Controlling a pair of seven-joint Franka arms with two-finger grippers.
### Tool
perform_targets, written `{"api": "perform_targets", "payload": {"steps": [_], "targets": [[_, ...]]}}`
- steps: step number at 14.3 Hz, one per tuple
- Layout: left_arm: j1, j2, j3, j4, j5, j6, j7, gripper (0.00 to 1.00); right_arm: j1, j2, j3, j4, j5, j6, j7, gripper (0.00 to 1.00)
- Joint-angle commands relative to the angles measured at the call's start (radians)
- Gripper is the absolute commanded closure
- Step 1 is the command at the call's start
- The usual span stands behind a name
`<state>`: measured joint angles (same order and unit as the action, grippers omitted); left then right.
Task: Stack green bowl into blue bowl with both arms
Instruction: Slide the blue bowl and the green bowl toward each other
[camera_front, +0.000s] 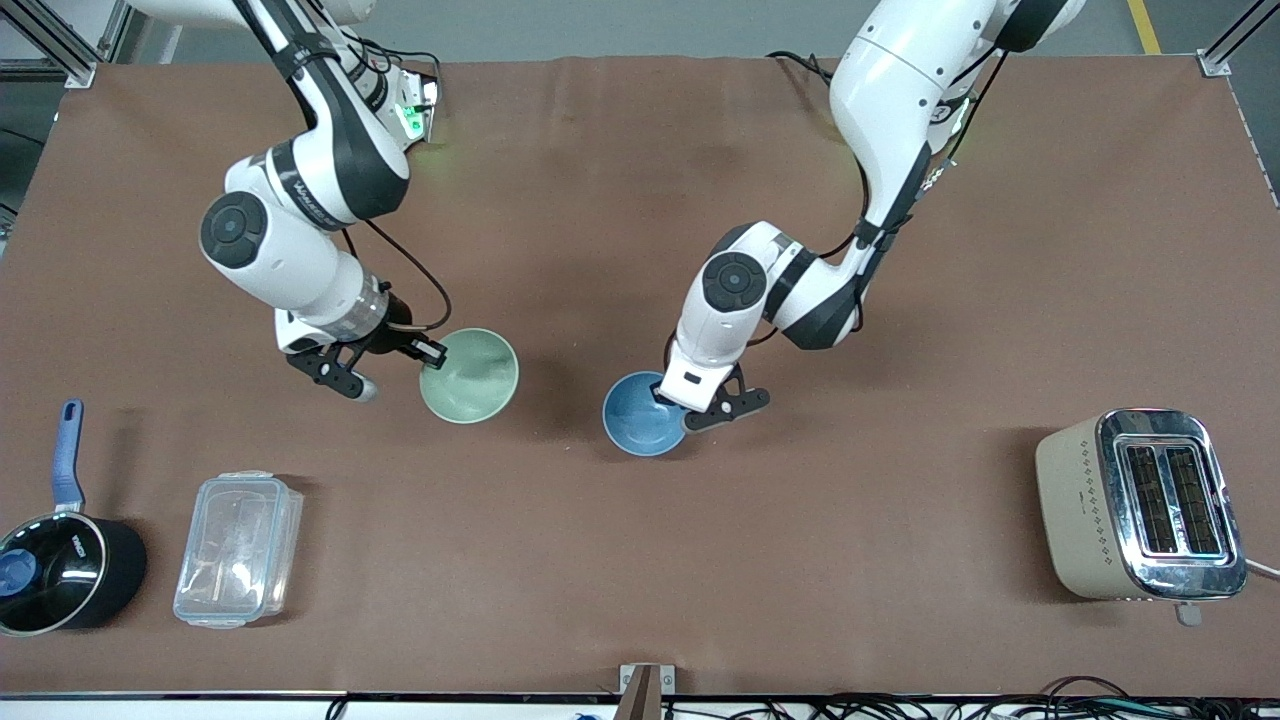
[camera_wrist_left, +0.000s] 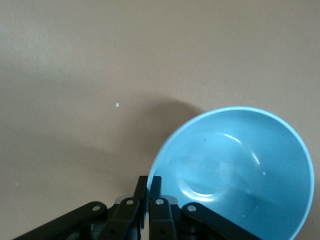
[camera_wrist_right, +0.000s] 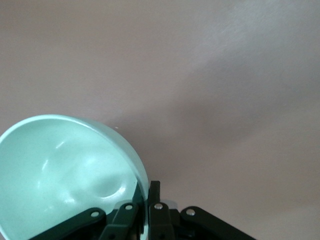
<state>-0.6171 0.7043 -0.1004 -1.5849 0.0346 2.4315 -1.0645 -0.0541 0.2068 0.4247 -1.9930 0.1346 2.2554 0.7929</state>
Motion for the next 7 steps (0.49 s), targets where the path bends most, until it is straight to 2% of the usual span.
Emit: {"api": "perform_targets", "payload": {"steps": [1, 4, 5, 7], "targets": [[-0.012, 0.006, 0.007, 0.005, 0.025, -0.008, -0.028, 0.75, 0.009, 0.063, 0.009, 0.075, -0.027, -0.008, 0.066, 0.99], [-0.009, 0.0, 0.008, 0.011, 0.027, -0.011, -0.025, 0.08, 0.014, 0.077, 0.009, 0.088, -0.027, -0.007, 0.078, 0.99], [-0.001, -0.009, 0.01, 0.014, 0.027, -0.015, -0.022, 0.0, 0.014, 0.079, 0.009, 0.088, -0.027, -0.007, 0.08, 0.99], [0.026, -0.064, 0.017, 0.017, 0.03, -0.055, -0.015, 0.0, 0.028, 0.094, 0.017, 0.106, -0.027, -0.004, 0.106, 0.99]]}}
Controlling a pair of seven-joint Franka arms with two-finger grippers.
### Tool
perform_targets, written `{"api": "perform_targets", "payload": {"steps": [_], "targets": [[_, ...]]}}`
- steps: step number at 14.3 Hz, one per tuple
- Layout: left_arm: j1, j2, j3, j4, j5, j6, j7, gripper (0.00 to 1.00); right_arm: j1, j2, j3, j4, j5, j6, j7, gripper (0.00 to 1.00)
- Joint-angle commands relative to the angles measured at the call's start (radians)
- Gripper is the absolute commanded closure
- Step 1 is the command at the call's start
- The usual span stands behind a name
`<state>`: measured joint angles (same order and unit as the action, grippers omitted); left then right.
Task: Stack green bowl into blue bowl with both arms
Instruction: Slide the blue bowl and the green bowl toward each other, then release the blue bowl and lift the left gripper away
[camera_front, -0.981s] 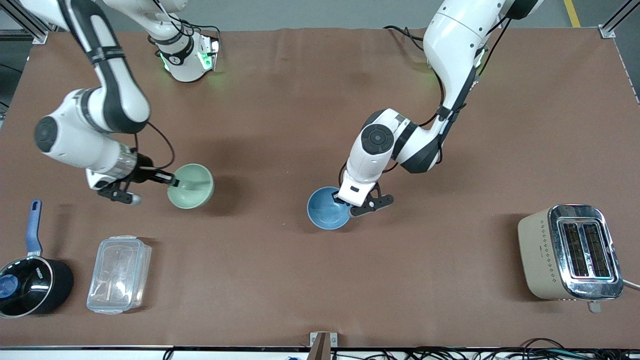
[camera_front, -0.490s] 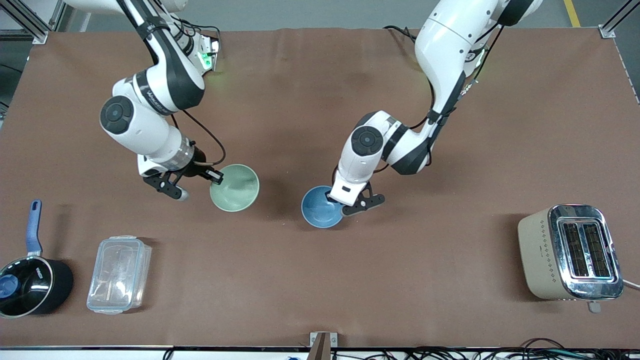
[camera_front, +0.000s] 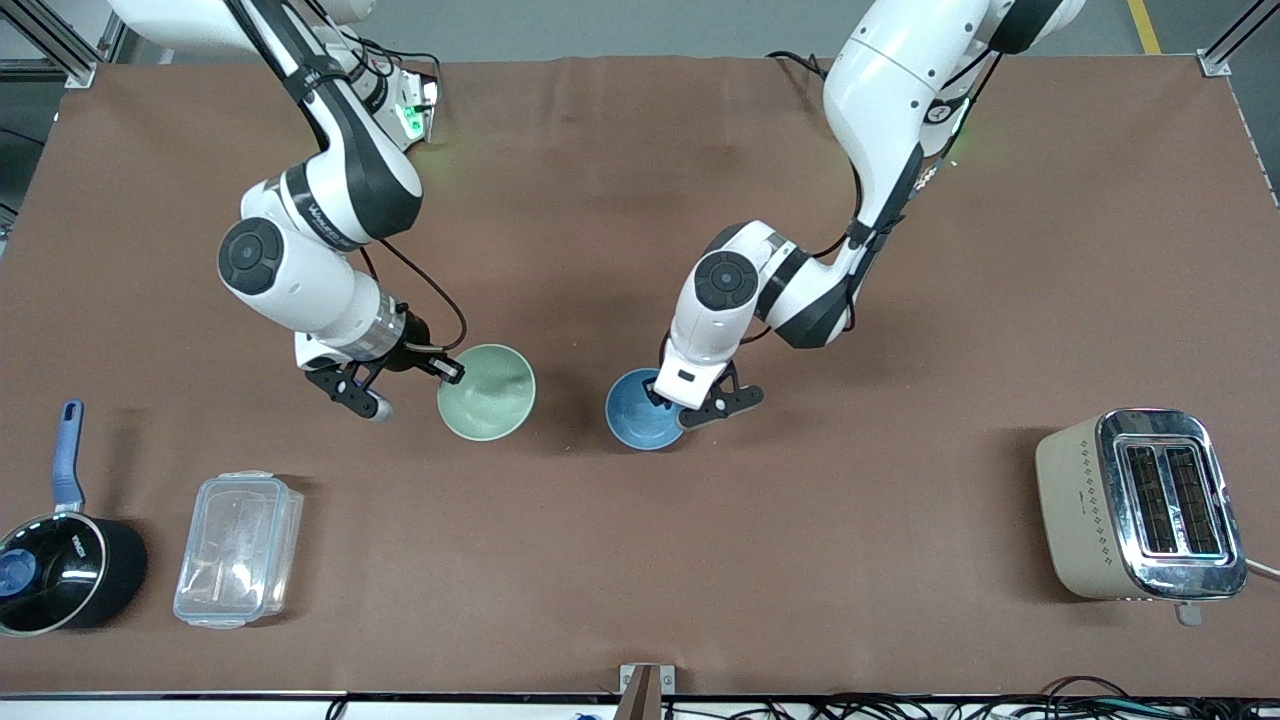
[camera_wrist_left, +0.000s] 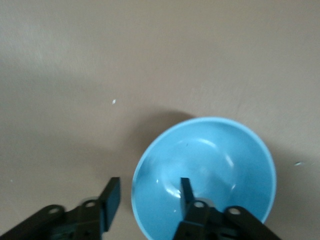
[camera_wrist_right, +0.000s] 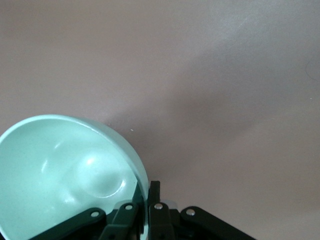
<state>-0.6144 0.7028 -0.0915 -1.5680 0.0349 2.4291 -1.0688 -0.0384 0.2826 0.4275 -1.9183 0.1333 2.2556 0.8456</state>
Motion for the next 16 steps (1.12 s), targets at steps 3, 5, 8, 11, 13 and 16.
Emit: {"api": "perform_targets", "payload": {"steps": [3, 5, 8, 11, 13, 16], "targets": [[0.116, -0.15, 0.012, 0.051, 0.104, -0.192, 0.082, 0.0, 0.029, 0.064, 0.052, 0.068, -0.055, -0.001, 0.159, 0.99], [0.177, -0.227, 0.012, 0.059, 0.125, -0.263, 0.153, 0.0, 0.031, 0.116, 0.103, 0.094, -0.139, 0.004, 0.275, 0.99], [0.301, -0.33, 0.01, 0.059, 0.126, -0.363, 0.344, 0.0, 0.034, 0.217, 0.166, 0.145, -0.291, 0.002, 0.478, 0.99], [0.413, -0.414, 0.006, 0.059, 0.125, -0.433, 0.589, 0.0, 0.035, 0.309, 0.22, 0.211, -0.366, 0.004, 0.65, 0.99], [0.453, -0.469, 0.006, 0.059, 0.116, -0.499, 0.712, 0.0, 0.066, 0.343, 0.224, 0.252, -0.385, 0.004, 0.726, 0.99], [0.512, -0.54, -0.001, 0.059, 0.096, -0.6, 0.837, 0.0, 0.086, 0.356, 0.232, 0.262, -0.388, 0.083, 0.84, 0.98]]}}
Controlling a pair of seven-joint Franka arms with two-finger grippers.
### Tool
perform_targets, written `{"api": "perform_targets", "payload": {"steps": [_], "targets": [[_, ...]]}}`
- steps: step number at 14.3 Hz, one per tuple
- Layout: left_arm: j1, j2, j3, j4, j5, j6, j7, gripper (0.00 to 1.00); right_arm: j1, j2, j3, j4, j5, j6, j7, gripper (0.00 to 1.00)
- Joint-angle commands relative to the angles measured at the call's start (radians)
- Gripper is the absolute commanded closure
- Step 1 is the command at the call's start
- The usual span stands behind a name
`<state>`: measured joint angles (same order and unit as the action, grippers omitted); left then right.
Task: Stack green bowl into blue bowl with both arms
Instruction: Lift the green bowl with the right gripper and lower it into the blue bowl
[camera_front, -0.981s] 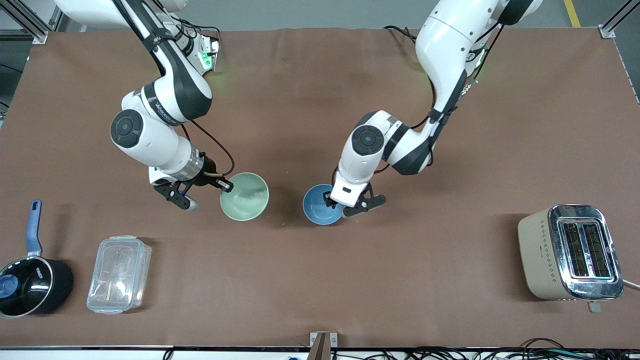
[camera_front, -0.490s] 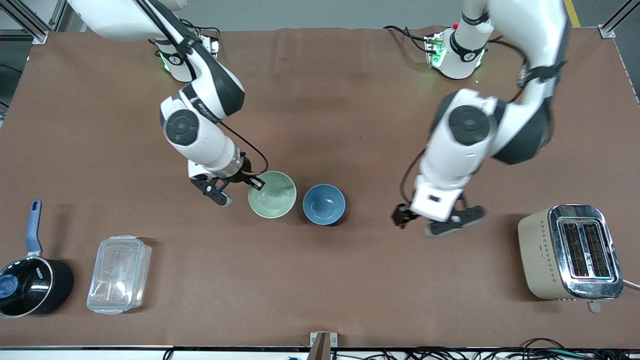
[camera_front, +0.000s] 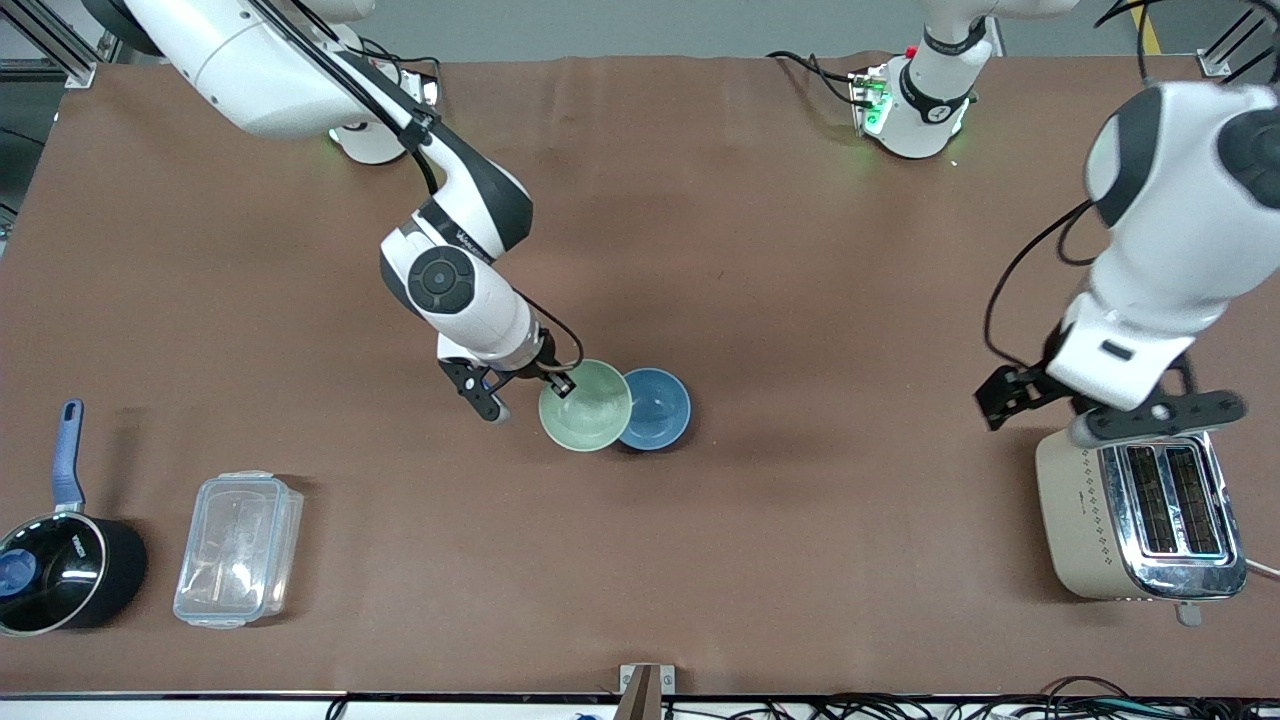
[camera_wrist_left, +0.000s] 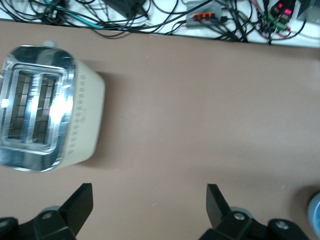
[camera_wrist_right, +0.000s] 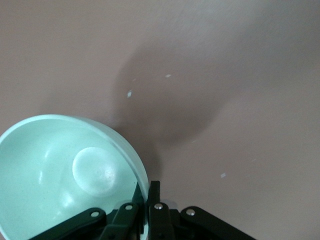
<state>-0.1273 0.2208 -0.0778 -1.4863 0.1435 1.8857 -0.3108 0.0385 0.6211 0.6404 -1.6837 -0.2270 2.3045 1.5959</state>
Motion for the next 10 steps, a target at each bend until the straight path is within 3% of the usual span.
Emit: {"api": "perform_targets", "payload": {"steps": [1, 3, 6, 10], "targets": [[0.028, -0.089, -0.008, -0.023, -0.05, -0.1, 0.119, 0.0, 0.021, 0.025, 0.024, 0.027, -0.031, 0.059, 0.125, 0.98], [0.032, -0.142, 0.01, -0.038, -0.077, -0.158, 0.156, 0.0, 0.058, 0.032, 0.024, 0.027, -0.066, 0.067, 0.169, 0.98], [0.028, -0.224, 0.056, -0.098, -0.114, -0.263, 0.326, 0.0, 0.078, 0.074, 0.041, 0.027, -0.22, 0.067, 0.281, 0.98], [0.034, -0.313, 0.076, -0.235, -0.131, -0.24, 0.345, 0.0, 0.096, 0.114, 0.051, 0.029, -0.308, 0.076, 0.348, 0.98]]}}
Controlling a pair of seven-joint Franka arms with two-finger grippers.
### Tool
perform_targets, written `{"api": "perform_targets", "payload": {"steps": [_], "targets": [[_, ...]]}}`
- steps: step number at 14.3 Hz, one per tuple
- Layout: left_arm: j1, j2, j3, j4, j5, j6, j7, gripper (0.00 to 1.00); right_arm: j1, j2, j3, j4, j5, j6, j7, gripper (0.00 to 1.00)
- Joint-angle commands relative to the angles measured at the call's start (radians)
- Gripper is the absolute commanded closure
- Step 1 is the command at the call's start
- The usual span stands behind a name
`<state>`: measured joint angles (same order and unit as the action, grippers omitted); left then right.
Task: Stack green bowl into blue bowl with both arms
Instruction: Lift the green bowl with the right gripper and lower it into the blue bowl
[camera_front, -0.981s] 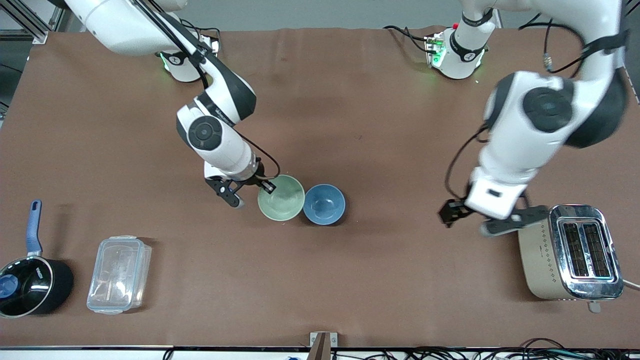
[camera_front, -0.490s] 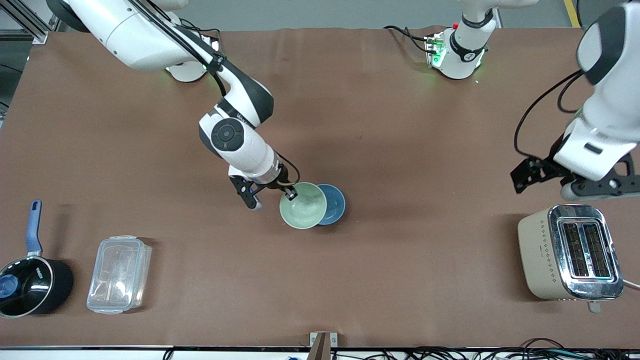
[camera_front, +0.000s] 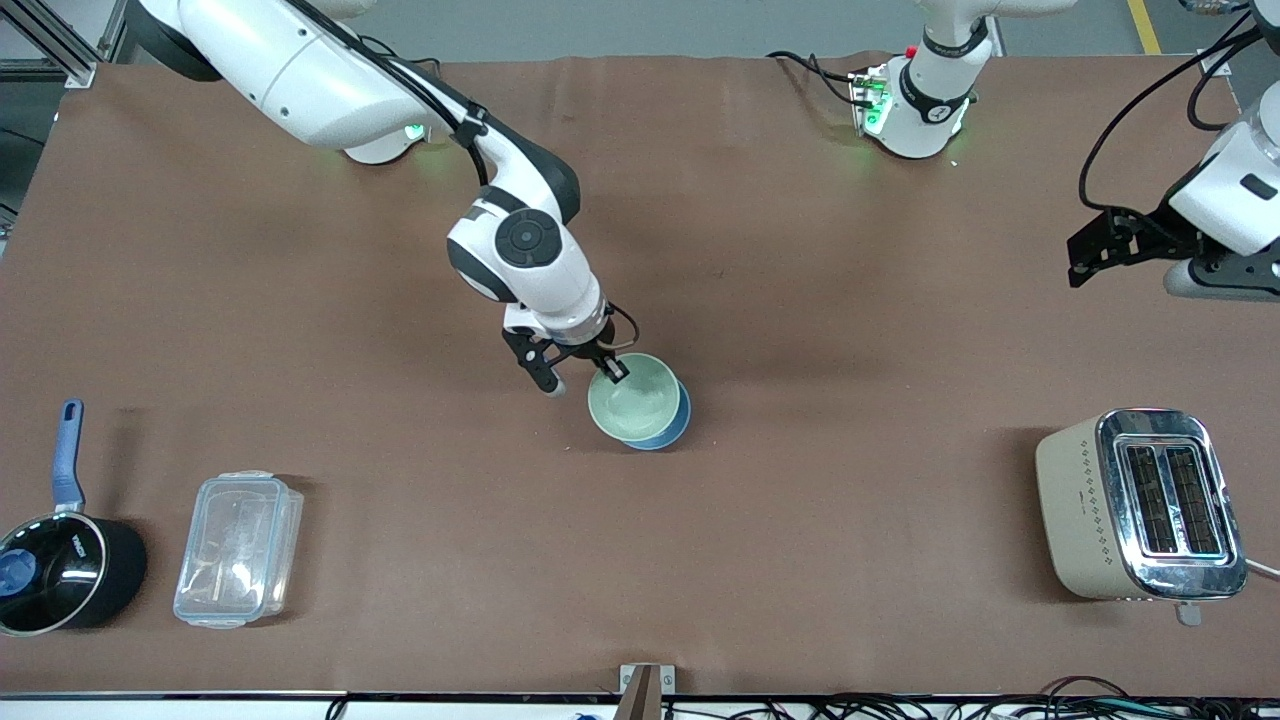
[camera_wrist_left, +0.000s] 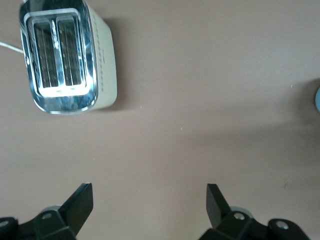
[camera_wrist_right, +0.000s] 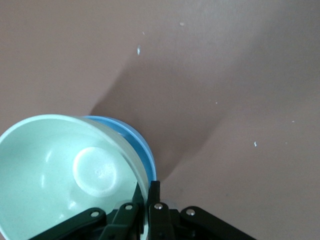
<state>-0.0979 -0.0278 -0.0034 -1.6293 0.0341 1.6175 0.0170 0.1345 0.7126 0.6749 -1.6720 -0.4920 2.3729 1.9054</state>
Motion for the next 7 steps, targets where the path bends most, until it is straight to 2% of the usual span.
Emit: {"api": "perform_targets", "payload": {"steps": [1, 3, 7], "targets": [[0.004, -0.082, 0.002, -0.113, -0.023, 0.028, 0.017, 0.0, 0.004, 0.033, 0.018, 0.017, -0.051, 0.015, 0.04, 0.97], [0.021, -0.11, -0.001, -0.141, -0.022, 0.033, 0.015, 0.0, 0.023, 0.045, 0.018, 0.017, -0.072, 0.046, 0.066, 0.97], [0.018, -0.107, -0.006, -0.123, -0.02, 0.025, 0.017, 0.0, 0.022, 0.067, 0.018, 0.028, -0.137, 0.051, 0.106, 0.96]]}}
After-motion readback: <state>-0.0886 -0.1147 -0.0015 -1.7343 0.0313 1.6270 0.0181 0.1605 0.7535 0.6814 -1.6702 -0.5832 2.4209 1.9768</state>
